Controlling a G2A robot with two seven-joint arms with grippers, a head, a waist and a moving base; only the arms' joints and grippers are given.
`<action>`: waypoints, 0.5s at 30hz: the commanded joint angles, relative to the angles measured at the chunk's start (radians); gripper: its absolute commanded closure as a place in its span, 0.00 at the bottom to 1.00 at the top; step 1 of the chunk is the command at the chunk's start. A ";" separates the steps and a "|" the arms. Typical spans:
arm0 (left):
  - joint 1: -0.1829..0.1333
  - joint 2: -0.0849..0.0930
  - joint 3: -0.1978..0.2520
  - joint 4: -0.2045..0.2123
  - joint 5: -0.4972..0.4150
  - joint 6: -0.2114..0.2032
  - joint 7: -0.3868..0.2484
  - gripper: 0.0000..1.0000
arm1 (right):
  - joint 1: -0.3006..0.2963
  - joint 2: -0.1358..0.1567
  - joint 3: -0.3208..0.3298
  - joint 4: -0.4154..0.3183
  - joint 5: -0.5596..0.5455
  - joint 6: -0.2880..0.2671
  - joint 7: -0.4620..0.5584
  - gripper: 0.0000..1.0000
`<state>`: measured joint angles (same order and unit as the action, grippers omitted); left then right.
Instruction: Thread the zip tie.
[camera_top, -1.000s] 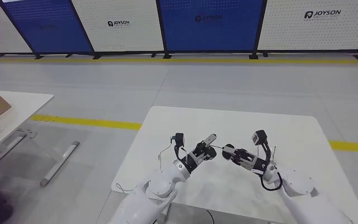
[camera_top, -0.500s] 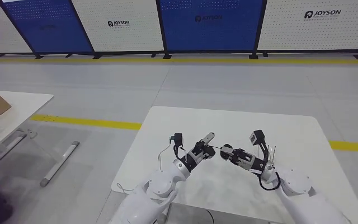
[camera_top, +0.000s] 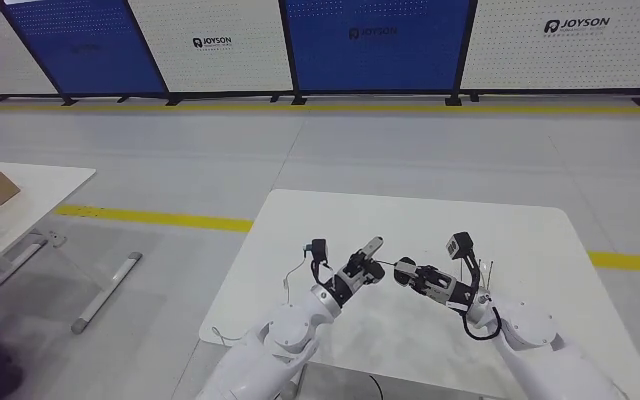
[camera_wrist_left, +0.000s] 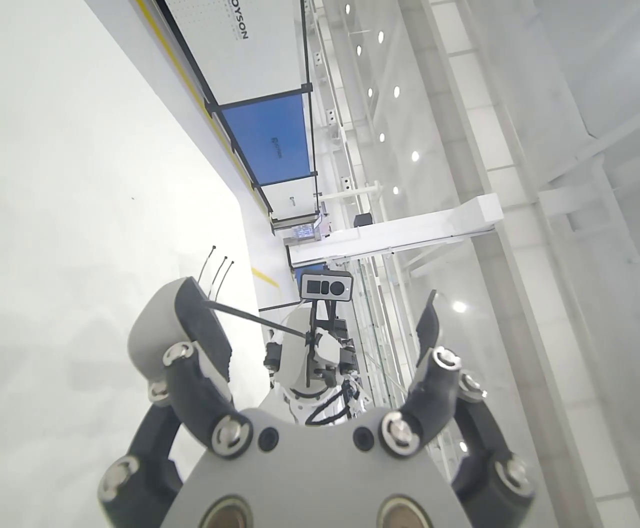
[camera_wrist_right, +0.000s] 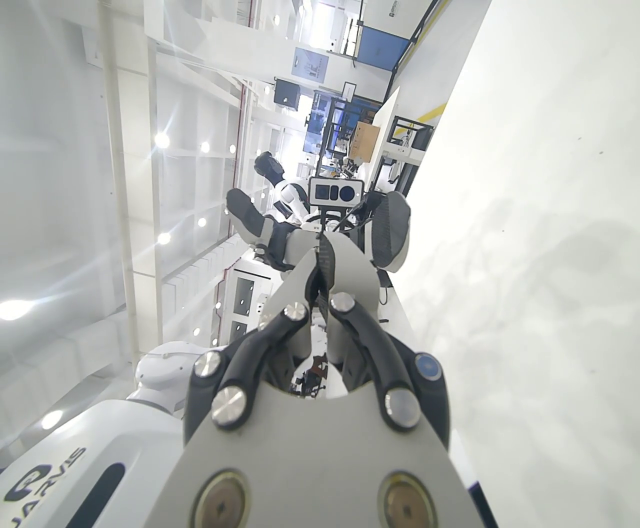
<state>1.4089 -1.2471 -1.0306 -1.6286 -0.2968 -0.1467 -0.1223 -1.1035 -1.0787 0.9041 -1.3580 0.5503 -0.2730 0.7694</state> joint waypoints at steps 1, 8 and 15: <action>0.001 0.001 0.001 0.005 0.022 -0.015 -0.011 0.00 | 0.000 0.000 0.000 0.000 0.000 0.000 0.000 1.00; 0.013 0.002 -0.004 0.002 0.031 -0.028 -0.013 0.82 | 0.000 0.000 0.000 0.000 0.000 0.000 0.000 1.00; 0.024 0.004 -0.013 -0.007 0.049 -0.038 -0.022 1.00 | 0.000 0.000 0.000 0.000 0.000 0.000 0.000 1.00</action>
<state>1.4318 -1.2431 -1.0425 -1.6345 -0.2551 -0.1849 -0.1491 -1.1035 -1.0787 0.9041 -1.3580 0.5503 -0.2730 0.7694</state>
